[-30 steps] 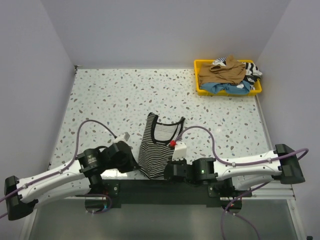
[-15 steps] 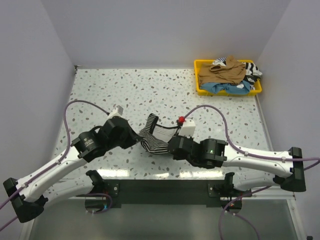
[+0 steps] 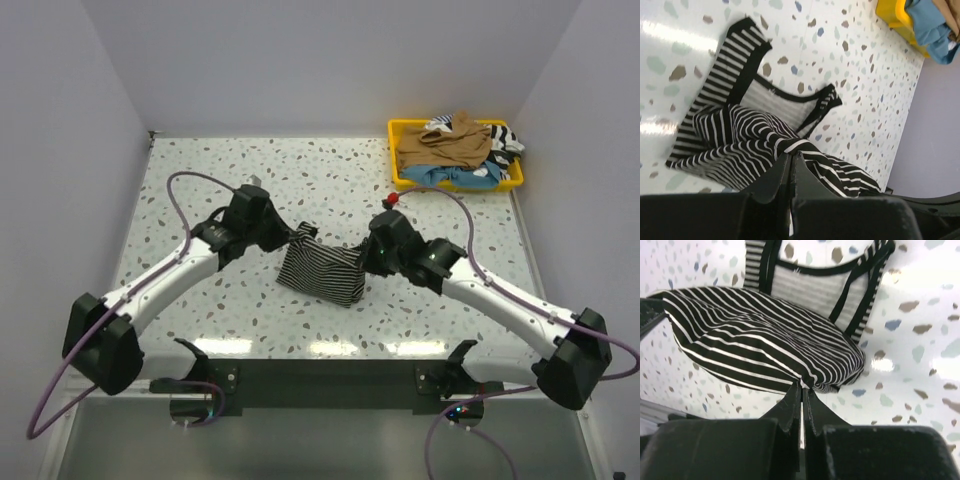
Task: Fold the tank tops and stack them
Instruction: Fold the tank top
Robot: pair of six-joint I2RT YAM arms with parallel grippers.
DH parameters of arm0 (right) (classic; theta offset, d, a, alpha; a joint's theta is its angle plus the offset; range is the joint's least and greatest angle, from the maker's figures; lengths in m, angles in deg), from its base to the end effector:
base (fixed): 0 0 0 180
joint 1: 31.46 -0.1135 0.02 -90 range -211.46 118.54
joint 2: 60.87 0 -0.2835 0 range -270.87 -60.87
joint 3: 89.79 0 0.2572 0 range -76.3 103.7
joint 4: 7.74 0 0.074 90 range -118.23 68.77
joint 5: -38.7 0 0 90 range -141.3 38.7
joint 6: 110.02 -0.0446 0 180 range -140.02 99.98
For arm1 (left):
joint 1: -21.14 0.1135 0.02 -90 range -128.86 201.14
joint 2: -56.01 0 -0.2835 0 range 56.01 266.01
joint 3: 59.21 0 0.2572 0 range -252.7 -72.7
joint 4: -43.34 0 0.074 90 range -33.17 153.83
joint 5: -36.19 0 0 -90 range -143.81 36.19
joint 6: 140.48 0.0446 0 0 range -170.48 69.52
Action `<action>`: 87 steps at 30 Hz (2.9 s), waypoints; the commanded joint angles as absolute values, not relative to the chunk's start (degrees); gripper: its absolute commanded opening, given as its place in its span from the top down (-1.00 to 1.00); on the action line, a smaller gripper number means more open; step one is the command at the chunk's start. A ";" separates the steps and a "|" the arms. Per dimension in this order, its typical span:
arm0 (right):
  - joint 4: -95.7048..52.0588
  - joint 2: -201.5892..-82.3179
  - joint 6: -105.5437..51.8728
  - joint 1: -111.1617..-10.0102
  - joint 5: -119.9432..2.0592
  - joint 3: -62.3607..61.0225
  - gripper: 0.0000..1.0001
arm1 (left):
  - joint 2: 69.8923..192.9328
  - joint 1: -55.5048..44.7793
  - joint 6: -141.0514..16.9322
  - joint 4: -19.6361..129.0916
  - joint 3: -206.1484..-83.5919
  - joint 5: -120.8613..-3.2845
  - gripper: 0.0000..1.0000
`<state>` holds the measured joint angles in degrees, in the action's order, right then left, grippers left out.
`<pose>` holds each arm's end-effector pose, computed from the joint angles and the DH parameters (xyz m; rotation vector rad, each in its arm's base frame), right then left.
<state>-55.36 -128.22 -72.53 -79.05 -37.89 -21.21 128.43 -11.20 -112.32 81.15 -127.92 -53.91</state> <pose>0.1755 0.1768 0.2957 0.2179 2.4165 0.5604 0.2364 -0.1498 0.2885 -0.6219 2.3658 -0.8081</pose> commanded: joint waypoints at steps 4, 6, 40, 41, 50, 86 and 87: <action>-44.62 -139.52 -65.82 -62.85 -54.55 -15.85 0.85 | 144.49 -5.85 -107.26 62.20 -138.24 -59.88 0.82; -44.08 -142.68 -64.85 -58.82 -55.77 -14.35 0.76 | 151.85 -4.45 -105.78 58.00 -140.54 -62.66 0.71; -18.69 -138.04 -68.54 -75.76 -32.23 -41.06 -0.32 | 151.28 -5.58 -102.07 63.25 -122.89 -49.24 0.46; -17.90 -138.74 -68.45 -75.84 -32.14 -41.15 -0.33 | 151.89 -6.19 -102.33 63.16 -122.80 -49.24 0.46; -12.53 -142.70 -72.47 -79.96 -33.28 -39.48 -0.26 | 153.04 -7.60 -103.39 61.05 -120.69 -50.21 0.48; -37.41 -150.08 -58.60 -84.10 -29.50 -29.53 0.92 | 152.77 -13.49 -105.41 62.99 -123.06 -48.62 0.47; -36.62 -150.26 -59.39 -84.11 -30.37 -30.15 0.92 | 153.47 -13.41 -105.41 62.72 -123.24 -48.71 0.47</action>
<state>-39.14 -151.37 -57.60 -84.10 -27.20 -27.99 151.34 -13.76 -105.16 65.56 -122.11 -48.58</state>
